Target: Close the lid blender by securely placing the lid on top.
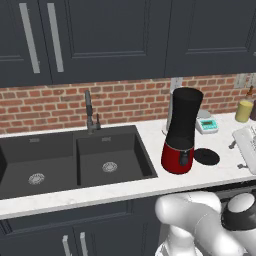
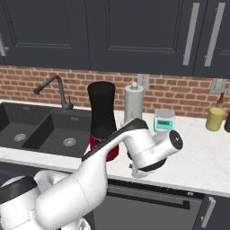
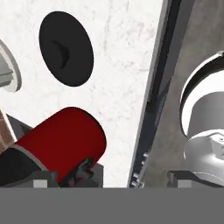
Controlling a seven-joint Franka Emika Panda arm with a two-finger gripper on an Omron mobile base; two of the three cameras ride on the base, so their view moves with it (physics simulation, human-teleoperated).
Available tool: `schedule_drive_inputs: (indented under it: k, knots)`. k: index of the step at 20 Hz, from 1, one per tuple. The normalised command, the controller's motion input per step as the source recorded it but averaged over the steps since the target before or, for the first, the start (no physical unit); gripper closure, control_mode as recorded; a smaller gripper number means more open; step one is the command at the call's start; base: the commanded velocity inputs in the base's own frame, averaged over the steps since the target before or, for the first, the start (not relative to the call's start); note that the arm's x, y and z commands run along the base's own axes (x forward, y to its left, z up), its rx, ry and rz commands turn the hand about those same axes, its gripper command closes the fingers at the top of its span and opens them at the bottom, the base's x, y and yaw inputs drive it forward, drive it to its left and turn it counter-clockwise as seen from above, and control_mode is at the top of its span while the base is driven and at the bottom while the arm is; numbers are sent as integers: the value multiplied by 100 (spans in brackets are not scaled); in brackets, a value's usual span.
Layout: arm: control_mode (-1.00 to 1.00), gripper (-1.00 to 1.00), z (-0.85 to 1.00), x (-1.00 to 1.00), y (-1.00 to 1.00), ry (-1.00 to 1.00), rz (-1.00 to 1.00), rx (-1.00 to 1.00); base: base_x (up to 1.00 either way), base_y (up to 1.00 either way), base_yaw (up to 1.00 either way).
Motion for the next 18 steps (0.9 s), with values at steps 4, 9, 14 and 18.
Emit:
schedule_drive_inputs:
  k: [4,9,14,18]
  knots:
    - [-100,-100,-23,73,-11,27,-6,20,0,0,0]
    - [-100,-100,-23,41,-11,18,-1,16,0,0,0]
    - [-100,-100,-30,24,-6,9,0,15,0,0,0]
    - [-100,-100,-26,29,0,11,0,9,0,0,0]
